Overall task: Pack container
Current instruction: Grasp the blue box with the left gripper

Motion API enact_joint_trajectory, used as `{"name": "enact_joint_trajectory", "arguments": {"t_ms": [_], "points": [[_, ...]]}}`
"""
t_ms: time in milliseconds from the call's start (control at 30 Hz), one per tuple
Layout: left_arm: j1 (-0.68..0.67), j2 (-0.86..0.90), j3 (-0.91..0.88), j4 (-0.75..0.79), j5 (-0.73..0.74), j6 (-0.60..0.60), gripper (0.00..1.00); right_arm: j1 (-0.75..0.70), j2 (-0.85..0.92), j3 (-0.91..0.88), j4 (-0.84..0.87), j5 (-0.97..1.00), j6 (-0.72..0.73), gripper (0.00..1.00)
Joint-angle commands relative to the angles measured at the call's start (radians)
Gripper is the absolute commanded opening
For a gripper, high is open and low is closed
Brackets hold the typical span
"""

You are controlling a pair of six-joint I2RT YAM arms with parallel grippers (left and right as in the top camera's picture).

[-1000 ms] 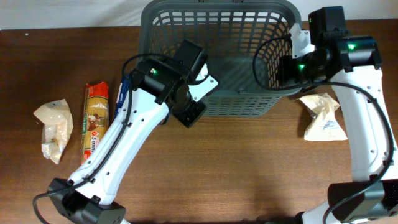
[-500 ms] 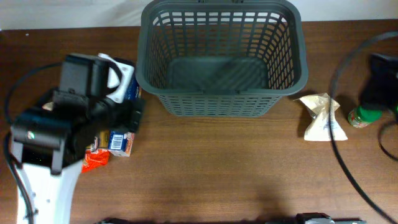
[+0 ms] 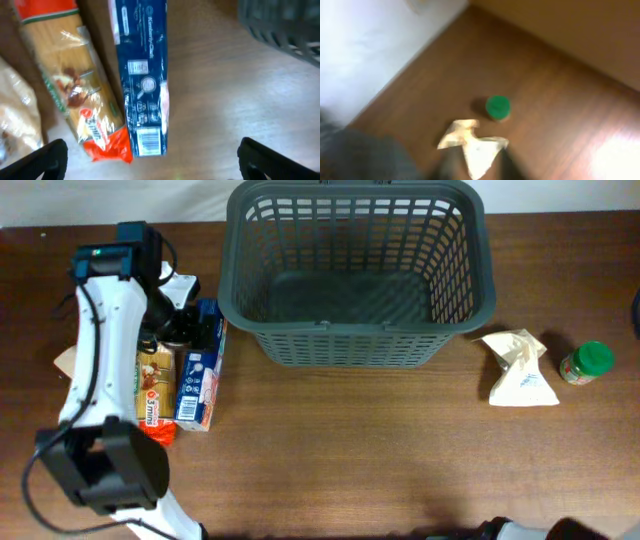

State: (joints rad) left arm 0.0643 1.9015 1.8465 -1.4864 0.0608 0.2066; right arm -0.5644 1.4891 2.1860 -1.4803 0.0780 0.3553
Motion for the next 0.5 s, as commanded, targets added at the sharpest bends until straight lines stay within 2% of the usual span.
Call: {"name": "enact_joint_trajectory", "arguments": {"t_ms": [0, 133, 333, 367, 400, 467], "points": [[0.002, 0.113, -0.002, 0.033, 0.021, 0.04, 0.97, -0.085, 0.057, 0.0, -0.01, -0.026, 0.02, 0.99], [0.002, 0.234, -0.002, 0.063, 0.011, 0.103, 0.99, -0.085, 0.117, 0.0, -0.009, -0.026, 0.02, 0.99], [0.002, 0.426, -0.002, 0.102, -0.055, 0.072, 0.99, -0.085, 0.192, 0.0, -0.009, -0.026, 0.02, 0.99], [0.002, 0.46, -0.002, 0.11, -0.08, 0.044, 0.91, -0.084, 0.203, -0.001, -0.009, -0.026, 0.02, 0.99], [0.002, 0.479, -0.002, 0.113, -0.087, 0.033, 0.77, -0.084, 0.208, -0.001, -0.008, -0.026, 0.02, 0.99], [0.002, 0.505, -0.002, 0.108, -0.084, 0.034, 0.3, -0.084, 0.219, -0.001, -0.008, -0.026, 0.02, 0.99]]}}
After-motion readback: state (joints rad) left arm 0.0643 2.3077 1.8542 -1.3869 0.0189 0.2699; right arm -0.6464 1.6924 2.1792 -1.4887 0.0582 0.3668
